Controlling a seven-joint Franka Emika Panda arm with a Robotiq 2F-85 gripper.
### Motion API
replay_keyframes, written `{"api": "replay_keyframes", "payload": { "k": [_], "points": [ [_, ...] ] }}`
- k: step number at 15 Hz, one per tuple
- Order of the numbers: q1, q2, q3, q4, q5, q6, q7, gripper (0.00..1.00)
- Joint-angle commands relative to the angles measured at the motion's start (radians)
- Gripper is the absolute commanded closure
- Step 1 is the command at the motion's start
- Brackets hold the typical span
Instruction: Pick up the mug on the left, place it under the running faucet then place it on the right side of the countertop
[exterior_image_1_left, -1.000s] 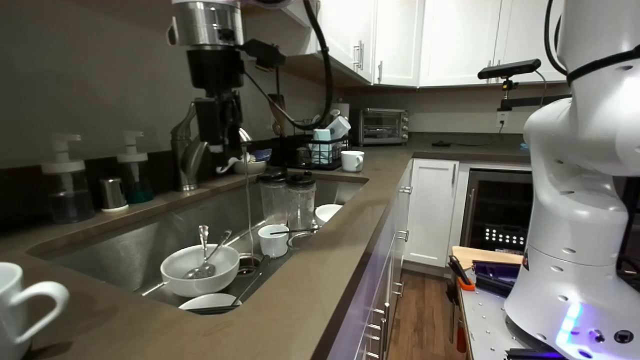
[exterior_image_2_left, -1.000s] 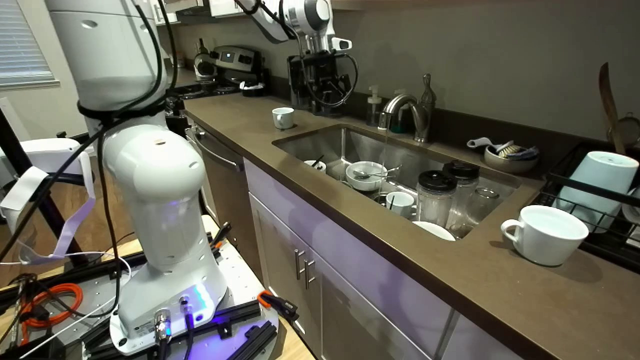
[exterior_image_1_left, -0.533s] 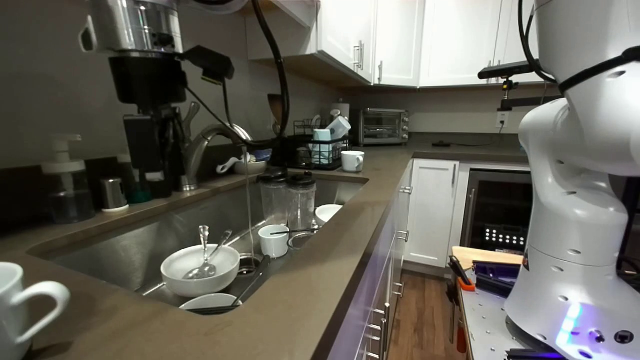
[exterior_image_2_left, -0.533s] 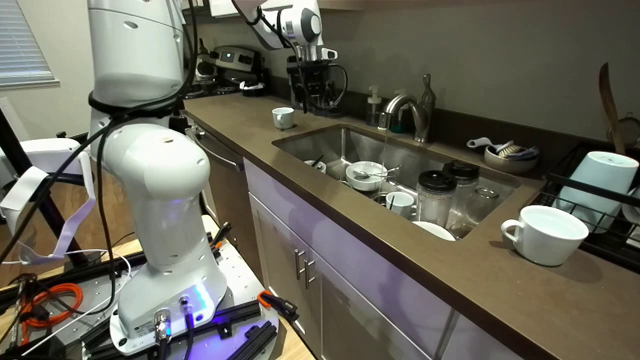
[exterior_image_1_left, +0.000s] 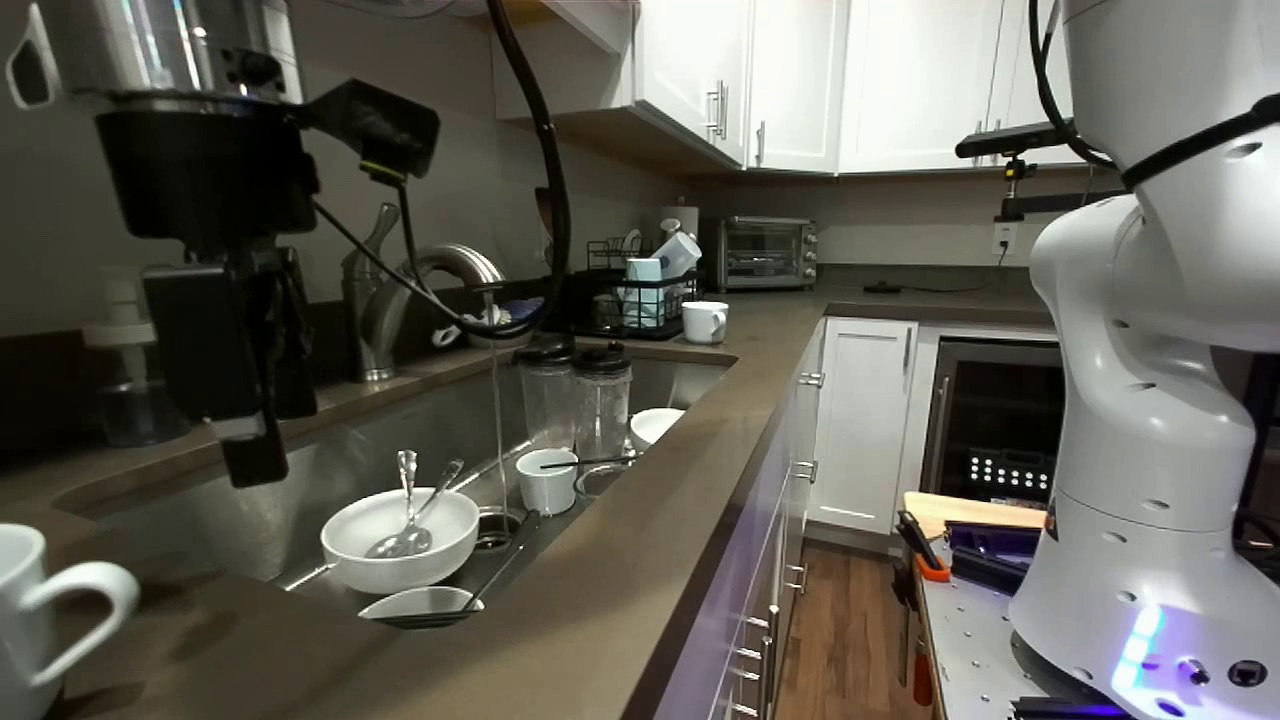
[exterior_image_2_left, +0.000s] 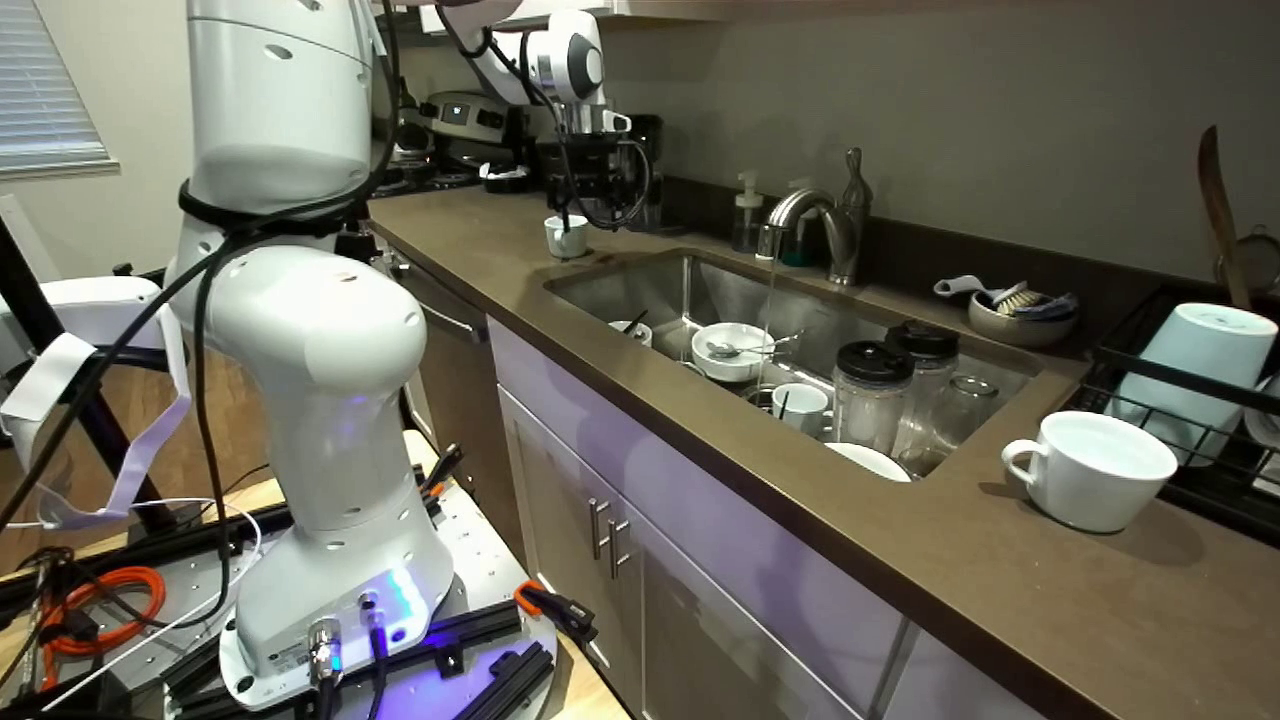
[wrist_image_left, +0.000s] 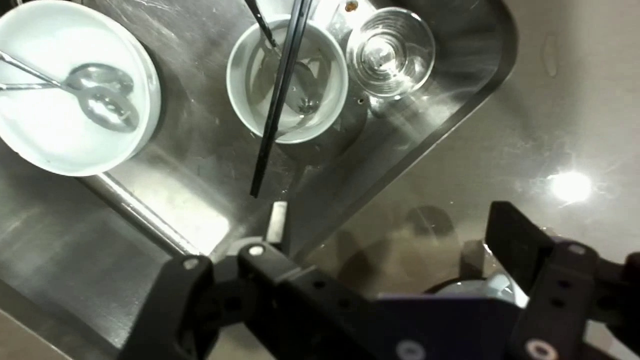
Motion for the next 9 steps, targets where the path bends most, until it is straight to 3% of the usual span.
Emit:
{"api": "replay_keyframes", "payload": {
  "k": [1,6,9],
  "points": [
    [0.003,0.019,0.013,0.015,0.032,0.000,-0.076,0.00],
    [0.009,0.041,0.022,0.036,0.051,-0.036,-0.163,0.00],
    [0.013,0.033,0.014,0.010,0.048,-0.009,-0.129,0.00]
  ]
}}
